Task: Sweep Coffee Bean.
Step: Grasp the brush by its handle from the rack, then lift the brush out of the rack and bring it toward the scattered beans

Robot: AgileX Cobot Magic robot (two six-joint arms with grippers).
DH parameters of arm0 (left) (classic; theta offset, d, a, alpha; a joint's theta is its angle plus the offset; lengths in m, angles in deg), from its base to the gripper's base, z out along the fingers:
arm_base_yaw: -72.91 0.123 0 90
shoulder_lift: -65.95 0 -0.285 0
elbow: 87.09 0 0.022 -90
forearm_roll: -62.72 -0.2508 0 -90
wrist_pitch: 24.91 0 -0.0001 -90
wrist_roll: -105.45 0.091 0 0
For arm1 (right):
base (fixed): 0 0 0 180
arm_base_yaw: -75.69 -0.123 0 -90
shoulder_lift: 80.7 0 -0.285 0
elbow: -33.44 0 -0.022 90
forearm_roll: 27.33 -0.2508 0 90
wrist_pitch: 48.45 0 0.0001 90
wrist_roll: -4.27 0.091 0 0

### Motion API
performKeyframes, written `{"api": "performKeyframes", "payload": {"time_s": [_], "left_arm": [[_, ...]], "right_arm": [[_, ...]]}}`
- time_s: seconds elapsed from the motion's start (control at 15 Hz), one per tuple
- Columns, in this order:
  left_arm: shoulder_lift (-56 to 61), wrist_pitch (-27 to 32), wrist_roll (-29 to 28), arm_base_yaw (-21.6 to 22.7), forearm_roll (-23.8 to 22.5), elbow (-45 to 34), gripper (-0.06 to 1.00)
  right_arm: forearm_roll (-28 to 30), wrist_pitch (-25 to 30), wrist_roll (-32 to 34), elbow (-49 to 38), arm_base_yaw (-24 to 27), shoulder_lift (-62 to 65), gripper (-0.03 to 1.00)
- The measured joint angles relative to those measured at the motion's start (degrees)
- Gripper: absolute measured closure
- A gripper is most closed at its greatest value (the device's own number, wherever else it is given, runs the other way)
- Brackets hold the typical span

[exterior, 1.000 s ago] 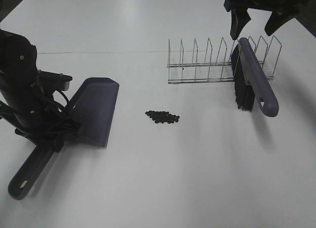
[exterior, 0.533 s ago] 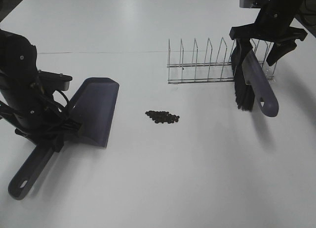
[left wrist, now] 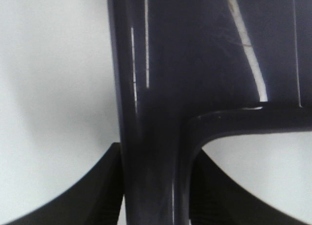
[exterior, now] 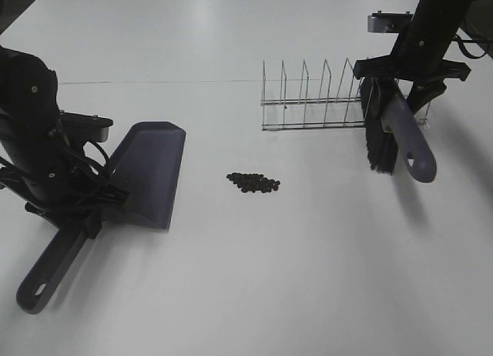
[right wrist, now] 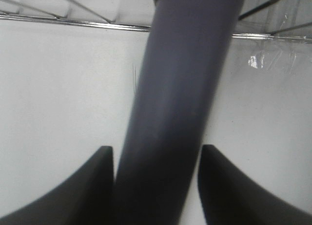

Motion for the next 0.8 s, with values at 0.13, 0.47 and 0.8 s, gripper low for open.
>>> {"api": "performKeyframes", "payload": {"time_s": [0.13, 0.47, 0.8], "left_arm": [[0.0, 0.0, 0.0, 0.0, 0.0, 0.0, 0.6], [0.0, 0.0, 0.0, 0.0, 0.0, 0.0, 0.6], [0.0, 0.9, 0.0, 0.0, 0.0, 0.0, 0.6]], "right_arm": [[1.1, 0.1, 0.5, 0.0, 0.2, 0.0, 0.65], [2.1, 0.2, 0.5, 0.0, 0.2, 3.6, 0.65], [2.1, 0.2, 0.4, -2.6, 0.1, 12.2, 0.65]]}}
